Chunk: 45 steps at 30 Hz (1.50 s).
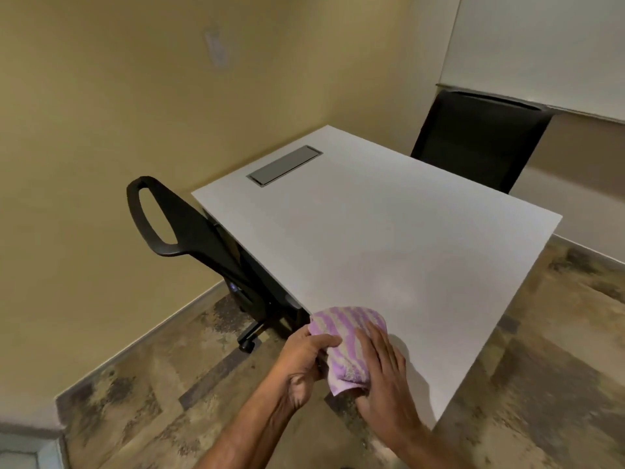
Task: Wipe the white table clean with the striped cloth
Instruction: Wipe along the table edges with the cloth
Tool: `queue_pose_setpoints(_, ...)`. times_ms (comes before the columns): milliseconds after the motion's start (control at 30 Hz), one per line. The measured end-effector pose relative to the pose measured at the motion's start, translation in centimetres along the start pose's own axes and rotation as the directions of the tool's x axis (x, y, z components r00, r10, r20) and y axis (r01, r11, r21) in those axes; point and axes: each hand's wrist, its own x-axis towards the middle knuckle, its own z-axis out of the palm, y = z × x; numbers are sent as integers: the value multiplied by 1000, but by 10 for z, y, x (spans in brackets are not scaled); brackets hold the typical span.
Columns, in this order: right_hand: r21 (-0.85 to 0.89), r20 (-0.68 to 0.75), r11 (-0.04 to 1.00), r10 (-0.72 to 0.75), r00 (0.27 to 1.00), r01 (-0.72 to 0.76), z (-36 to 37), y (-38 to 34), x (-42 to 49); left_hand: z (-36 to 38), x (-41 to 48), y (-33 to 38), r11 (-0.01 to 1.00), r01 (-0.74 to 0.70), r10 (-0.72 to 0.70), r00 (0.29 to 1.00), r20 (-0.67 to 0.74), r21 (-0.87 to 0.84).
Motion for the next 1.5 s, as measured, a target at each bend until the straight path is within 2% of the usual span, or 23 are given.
queue_pose_setpoints(233,-3,-105,992,126,986,-127,15,-9,24,-4,41,25,995,69,-75,994,77,78)
queue_pose_setpoints(467,8,-201,948,312,929,-317,42,-29,39,-24,72,54,931,-18,-73,969,235,364)
queue_pose_setpoints(600,74,-246,890,454,856,-450,69,-53,45,-43,93,78,833,-90,-99,947,306,546)
queue_pose_setpoints(633,135,-270,865,501,822,-483,76,-62,47,-48,99,85,793,-114,-101,944,314,599)
queue_pose_setpoints(700,364,-286,771,626,726,-522,92,-80,54,-58,110,97,700,-183,-106,929,354,690)
queue_pose_setpoints(767,636,-223,569,782,582,-521,105,-98,56,-69,122,105,604,-275,-87,910,405,748)
queue_pose_setpoints(833,721,-171,394,899,404,-571,115,-115,54,-80,133,108,517,-377,-32,889,457,769)
queue_pose_setpoints(900,725,-220,333,942,255,-603,122,-127,49,-92,144,105,411,-487,28,852,523,771)
queue_pose_setpoints(933,755,-251,319,948,198,-573,123,-132,50,-97,150,101,358,-548,66,823,565,756)
queue_pose_setpoints(1033,851,-308,304,949,63,-428,122,-142,55,-111,167,92,221,-715,157,697,699,663)
queue_pose_setpoints(1100,882,-318,288,948,-20,-374,121,-146,56,-117,180,84,103,-761,146,648,747,640)
queue_pose_setpoints(1167,888,-341,292,936,-83,-356,119,-148,54,-122,191,75,-10,-780,127,620,774,626)
queue_pose_setpoints(1267,899,-316,239,934,-167,-366,114,-150,47,-126,202,65,-107,-812,111,563,819,573)
queue_pose_setpoints(1400,919,-325,272,933,-155,-286,112,-149,36,-125,213,56,-191,-826,115,517,848,530)
queue_pose_setpoints(1500,941,-312,279,934,-172,-191,119,-136,27,-125,228,47,-230,-833,146,481,864,503)
